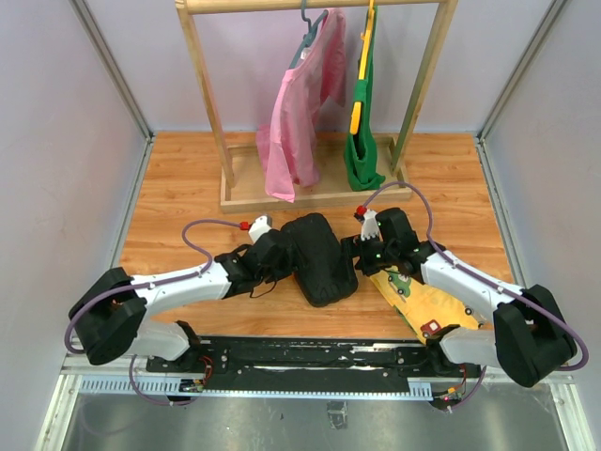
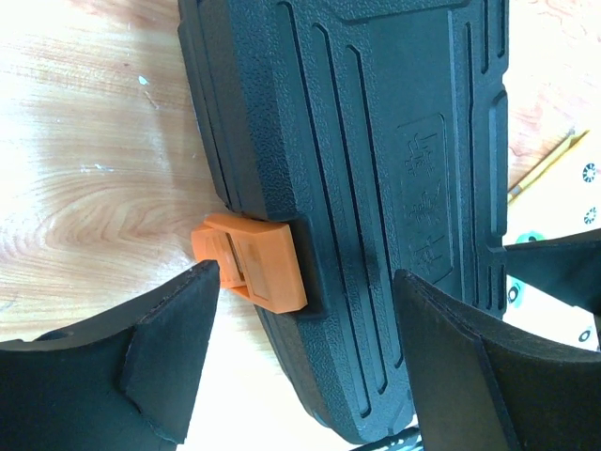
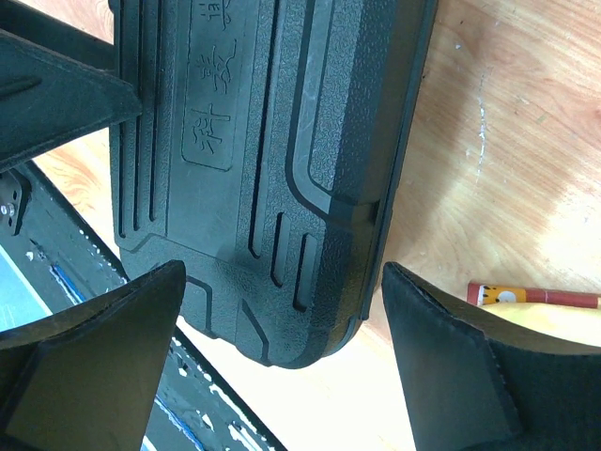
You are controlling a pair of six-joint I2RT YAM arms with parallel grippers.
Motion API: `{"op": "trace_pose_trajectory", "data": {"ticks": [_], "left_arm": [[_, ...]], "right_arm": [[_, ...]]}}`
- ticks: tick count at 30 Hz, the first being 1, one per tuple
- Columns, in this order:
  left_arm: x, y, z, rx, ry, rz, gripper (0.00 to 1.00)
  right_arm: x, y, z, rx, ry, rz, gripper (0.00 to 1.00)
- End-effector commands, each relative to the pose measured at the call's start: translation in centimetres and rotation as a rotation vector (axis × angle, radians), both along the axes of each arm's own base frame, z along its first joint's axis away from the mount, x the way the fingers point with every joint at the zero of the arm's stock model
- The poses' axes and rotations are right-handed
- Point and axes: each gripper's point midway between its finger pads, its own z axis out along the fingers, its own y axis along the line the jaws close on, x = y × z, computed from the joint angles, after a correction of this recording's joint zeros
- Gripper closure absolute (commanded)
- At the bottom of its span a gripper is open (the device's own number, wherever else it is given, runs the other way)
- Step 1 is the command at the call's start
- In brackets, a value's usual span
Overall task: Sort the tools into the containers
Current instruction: Close the storage box at the center of the board.
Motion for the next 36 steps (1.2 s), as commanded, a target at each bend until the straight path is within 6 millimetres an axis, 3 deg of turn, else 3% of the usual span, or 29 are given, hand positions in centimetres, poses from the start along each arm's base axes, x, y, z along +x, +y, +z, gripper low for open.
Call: {"op": "trace_pose_trajectory", "data": {"ticks": [1, 22, 36], "left_arm": [[0.0, -0.4, -0.6, -0.009, 0.001, 0.001, 0.22], [-0.2, -0.7, -2.6, 0.013, 0.041, -0.008, 0.22], [-1.4, 0.6, -5.1, -0.005, 0.065, 0.019, 0.22]], "right_arm": [[-0.4, 0.5, 0.0, 0.014, 0.006, 0.025, 0.13], [-0.4, 0.7, -0.3, 0.006, 0.021, 0.049, 0.13], [-1.5, 1.4, -1.4, 0.034, 0.083, 0.08, 0.14]]}}
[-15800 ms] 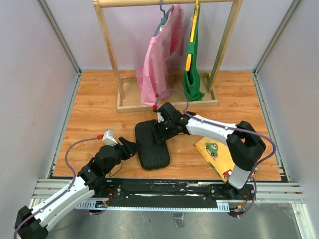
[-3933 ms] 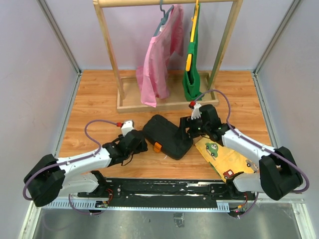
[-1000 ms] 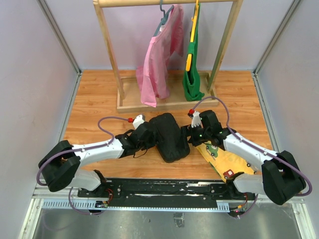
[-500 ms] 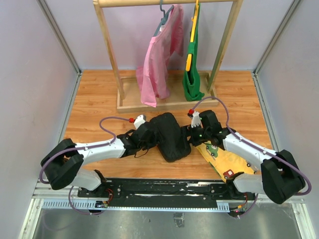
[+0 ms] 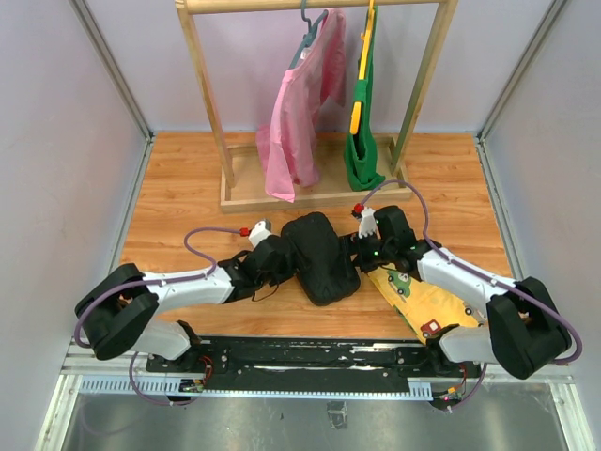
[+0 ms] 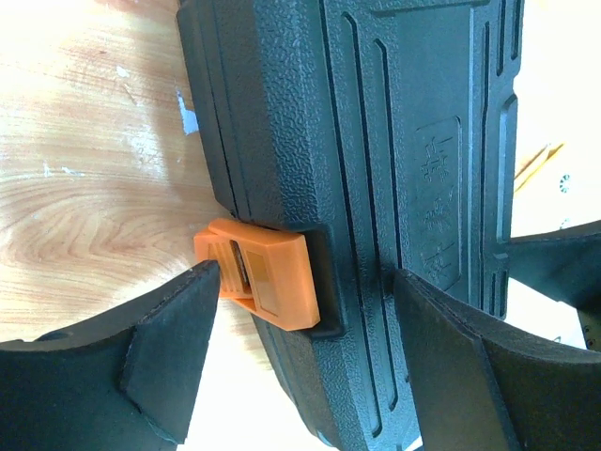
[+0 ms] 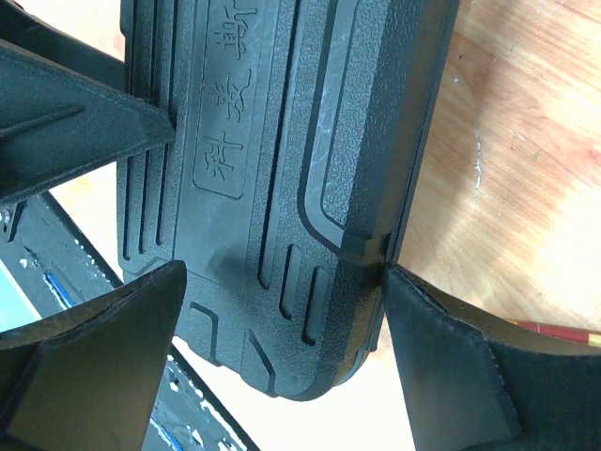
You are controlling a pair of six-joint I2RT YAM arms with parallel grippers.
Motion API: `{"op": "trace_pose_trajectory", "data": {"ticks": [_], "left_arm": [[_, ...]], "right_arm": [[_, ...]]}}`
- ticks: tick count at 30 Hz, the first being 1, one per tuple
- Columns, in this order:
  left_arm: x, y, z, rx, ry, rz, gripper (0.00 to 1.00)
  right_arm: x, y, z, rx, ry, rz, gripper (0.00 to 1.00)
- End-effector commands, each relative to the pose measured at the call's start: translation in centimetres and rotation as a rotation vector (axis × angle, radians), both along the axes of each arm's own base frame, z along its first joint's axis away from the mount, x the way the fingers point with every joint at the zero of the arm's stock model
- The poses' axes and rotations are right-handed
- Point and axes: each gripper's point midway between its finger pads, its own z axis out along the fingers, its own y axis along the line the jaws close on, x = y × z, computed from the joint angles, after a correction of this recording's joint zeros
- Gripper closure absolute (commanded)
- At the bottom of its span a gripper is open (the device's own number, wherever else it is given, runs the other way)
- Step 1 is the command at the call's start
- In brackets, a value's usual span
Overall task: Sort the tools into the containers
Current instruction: Close the storage box at the center of the board.
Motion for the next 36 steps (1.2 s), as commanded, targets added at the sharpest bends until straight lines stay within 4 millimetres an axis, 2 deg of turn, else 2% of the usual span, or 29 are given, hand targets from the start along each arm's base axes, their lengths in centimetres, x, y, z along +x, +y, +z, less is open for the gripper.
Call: {"op": "trace_pose_trajectory", "data": {"ticks": [1, 13, 18, 23, 27, 28, 32, 36], "left_arm": [[-1.7, 1.6, -3.4, 0.055, 0.055, -0.004, 0.23], [-1.7, 1.5, -3.5, -0.011, -0.02, -0.026, 0.31], [-1.0, 2.7, -1.9, 0.039, -0.08, -0.003, 0.3], [0.4, 5.3, 3.4, 0.134, -0.238, 0.029, 0.23], [0.8, 7.7, 8.4, 0.206, -0.386, 0.033, 0.18], [0.7, 8.3, 9.5, 0.217, -0.419, 0.034, 0.16], [0.2, 10.5, 13.7, 0.248, -0.538, 0.038, 0.09], [-0.6, 12.8, 16.0, 0.266, -0.593, 0.067, 0.01]], "right_arm": [[-2.4, 0.7, -1.1, 0.019, 0.101, 0.059, 0.14], [-3.4, 1.4, -1.7, 0.025, 0.13, 0.077, 0.15], [-2.4, 0.8, -0.8, -0.016, 0.075, 0.045, 0.15], [0.0, -0.9, 2.7, -0.078, -0.085, -0.037, 0.11], [1.5, -3.1, 5.8, -0.138, -0.218, -0.142, 0.0], [1.8, -3.7, 6.6, -0.143, -0.252, -0.169, 0.01], [1.9, -6.6, 9.2, -0.157, -0.389, -0.288, 0.01], [1.4, -9.7, 10.6, -0.158, -0.519, -0.409, 0.01]]}}
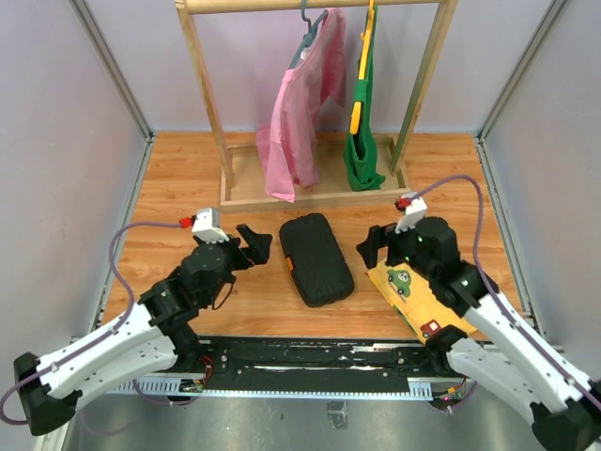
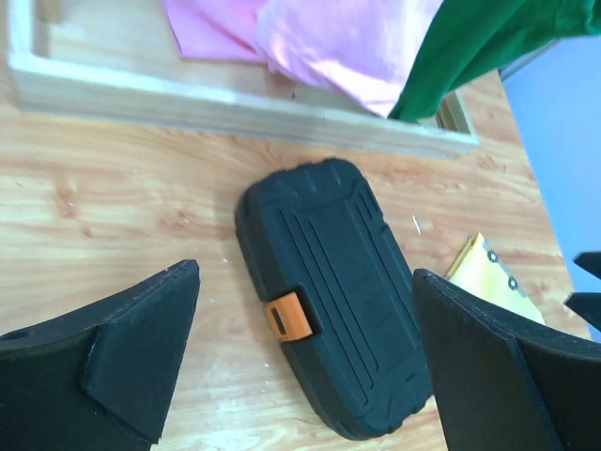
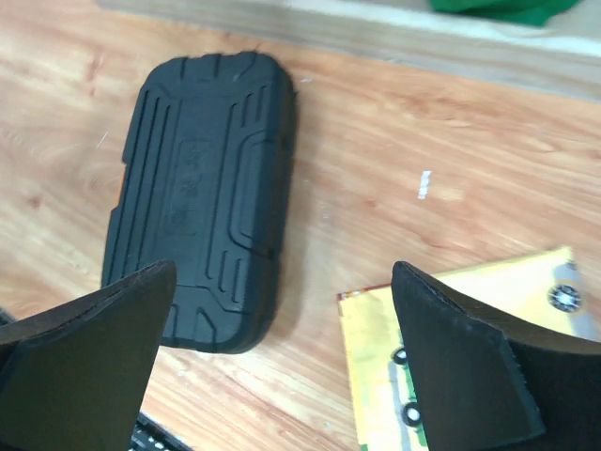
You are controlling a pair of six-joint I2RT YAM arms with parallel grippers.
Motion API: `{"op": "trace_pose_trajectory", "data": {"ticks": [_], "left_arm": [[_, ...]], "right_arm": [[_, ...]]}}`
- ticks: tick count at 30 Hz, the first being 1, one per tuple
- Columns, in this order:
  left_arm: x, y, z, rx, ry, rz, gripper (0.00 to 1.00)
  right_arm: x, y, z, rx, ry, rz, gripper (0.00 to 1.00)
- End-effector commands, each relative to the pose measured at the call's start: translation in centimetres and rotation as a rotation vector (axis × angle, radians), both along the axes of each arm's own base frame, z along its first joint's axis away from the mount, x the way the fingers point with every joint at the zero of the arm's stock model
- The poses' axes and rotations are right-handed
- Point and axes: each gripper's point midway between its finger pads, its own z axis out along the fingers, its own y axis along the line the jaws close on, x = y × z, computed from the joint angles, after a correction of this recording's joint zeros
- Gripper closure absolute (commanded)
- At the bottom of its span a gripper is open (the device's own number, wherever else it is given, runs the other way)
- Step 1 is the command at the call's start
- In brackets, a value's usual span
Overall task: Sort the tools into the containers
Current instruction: Close the storage box at the center of the board, then reset both arms
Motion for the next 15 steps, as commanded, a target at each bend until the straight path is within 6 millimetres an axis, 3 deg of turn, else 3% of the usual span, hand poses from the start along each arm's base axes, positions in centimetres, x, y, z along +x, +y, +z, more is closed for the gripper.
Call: {"op": "trace_pose_trajectory", "data": {"ticks": [1, 7, 11, 15], "left_arm": [[-0.7, 3.9, 1.6, 0.131, -0.061, 0.07, 0.01], [-2.0, 5.7, -0.8, 0.072, -0.037, 0.106, 0.01], [-2.8, 6.7, -2.8, 0.045, -0.002, 0.132, 0.01], [-3.0, 6.4, -3.4, 0.005, -0.017, 0.116, 0.01]], "right_arm": [[-0.5, -4.8, -0.4, -0.079, -0.108, -0.176, 0.01], [-2.3, -8.0, -1.1, -0.027, -0.205, -0.291, 0.01], [-3.2, -9.3, -1.8, 0.061, -0.235, -0.369, 0.01], [-3.5, -9.9, -2.5, 0.09, -0.258, -0.389, 0.01]]}}
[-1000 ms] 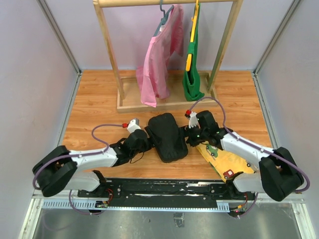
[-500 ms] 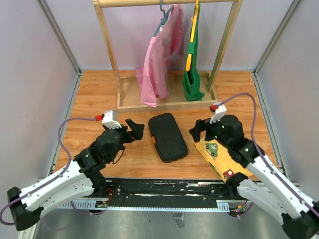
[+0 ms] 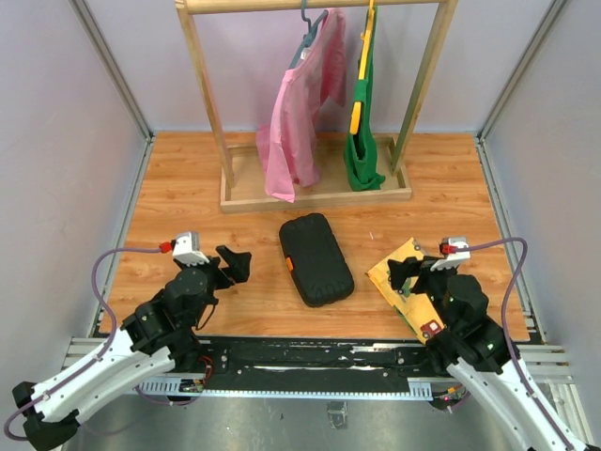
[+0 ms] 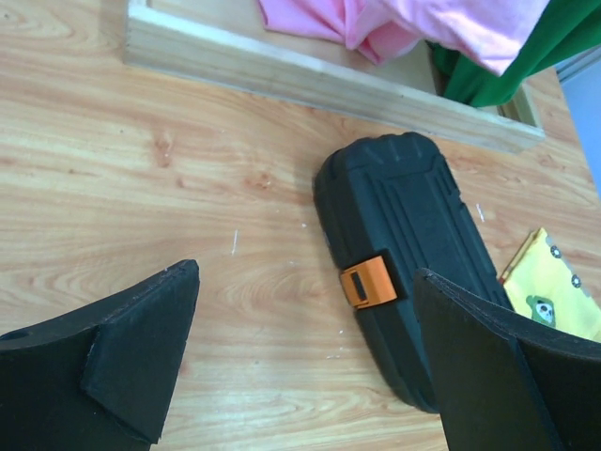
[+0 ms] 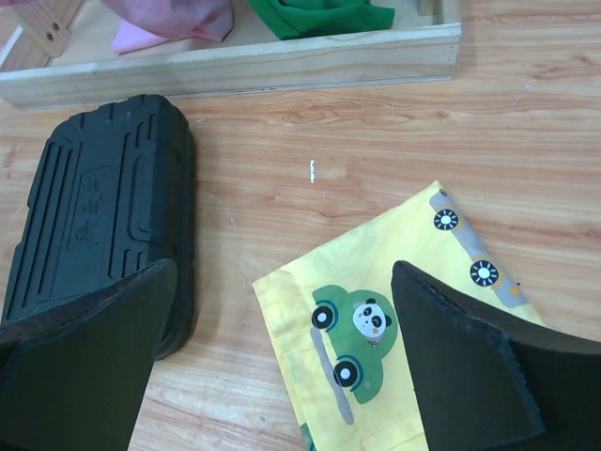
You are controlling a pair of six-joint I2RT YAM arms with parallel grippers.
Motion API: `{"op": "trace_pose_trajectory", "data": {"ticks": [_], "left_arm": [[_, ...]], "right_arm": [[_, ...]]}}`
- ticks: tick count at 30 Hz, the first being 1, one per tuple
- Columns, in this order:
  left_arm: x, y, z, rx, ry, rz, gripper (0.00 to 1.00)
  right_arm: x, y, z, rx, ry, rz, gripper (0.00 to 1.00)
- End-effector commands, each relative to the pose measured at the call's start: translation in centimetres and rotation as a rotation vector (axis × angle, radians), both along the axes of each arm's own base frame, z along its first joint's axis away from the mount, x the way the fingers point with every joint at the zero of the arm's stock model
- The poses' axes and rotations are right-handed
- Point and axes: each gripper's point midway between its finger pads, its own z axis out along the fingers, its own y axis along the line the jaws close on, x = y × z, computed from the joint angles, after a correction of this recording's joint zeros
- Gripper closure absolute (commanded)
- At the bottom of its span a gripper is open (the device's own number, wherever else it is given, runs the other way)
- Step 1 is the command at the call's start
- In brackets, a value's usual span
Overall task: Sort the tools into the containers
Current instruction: Reset both arms
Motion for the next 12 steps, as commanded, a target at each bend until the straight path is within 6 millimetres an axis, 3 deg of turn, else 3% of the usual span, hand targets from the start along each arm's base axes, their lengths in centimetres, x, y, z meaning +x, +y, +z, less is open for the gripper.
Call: {"op": "trace_pose_trajectory", "data": {"ticks": [1, 12], "left_arm": [[-0.24, 0.54, -0.74, -0.034, -0.005, 0.023, 0.01], [-0.14, 0.95, 0.01, -0.051, -0.008, 0.053, 0.01]], "right_arm": [[-0.22, -1.13, -1.05, 0.026, 0.0, -0.067, 0.01], [-0.02, -1.8, -1.75, 0.002, 0.039, -0.113, 0.01]]}}
